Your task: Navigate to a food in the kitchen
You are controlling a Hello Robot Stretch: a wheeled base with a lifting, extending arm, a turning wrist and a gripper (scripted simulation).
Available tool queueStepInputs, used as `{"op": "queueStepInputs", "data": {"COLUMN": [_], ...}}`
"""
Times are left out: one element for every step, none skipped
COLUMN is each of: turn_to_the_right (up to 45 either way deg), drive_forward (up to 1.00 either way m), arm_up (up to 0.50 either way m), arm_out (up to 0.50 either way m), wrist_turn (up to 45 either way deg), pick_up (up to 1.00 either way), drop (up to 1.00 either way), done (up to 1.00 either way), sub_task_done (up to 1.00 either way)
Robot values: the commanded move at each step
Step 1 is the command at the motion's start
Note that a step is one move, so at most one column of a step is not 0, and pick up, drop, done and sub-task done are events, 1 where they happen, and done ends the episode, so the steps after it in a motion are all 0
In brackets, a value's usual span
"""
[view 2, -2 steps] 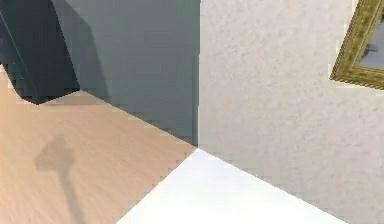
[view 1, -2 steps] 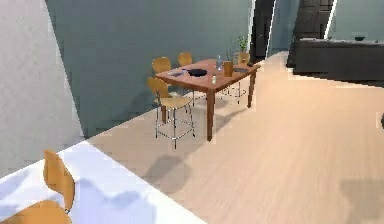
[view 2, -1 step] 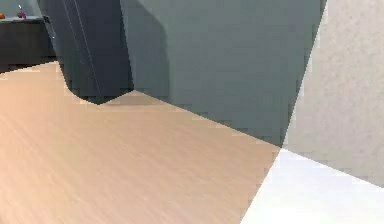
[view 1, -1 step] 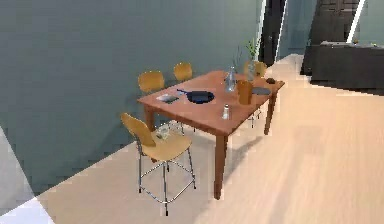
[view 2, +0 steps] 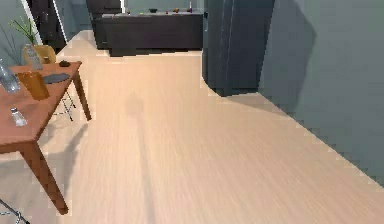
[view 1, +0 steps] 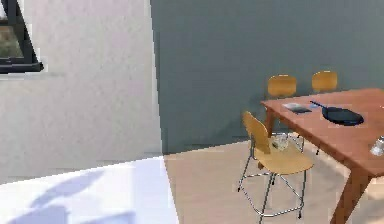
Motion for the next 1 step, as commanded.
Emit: {"op": "queueStepInputs", "data": {"turn_to_the_right": [0.0], "drive_forward": [1.0], "arm_up": [0.0], "arm_out": [0.0], "wrist_turn": [0.0], "pick_up": [0.0], "drop": [0.0], "done": [0.0], "sub_task_done": [0.0]}}
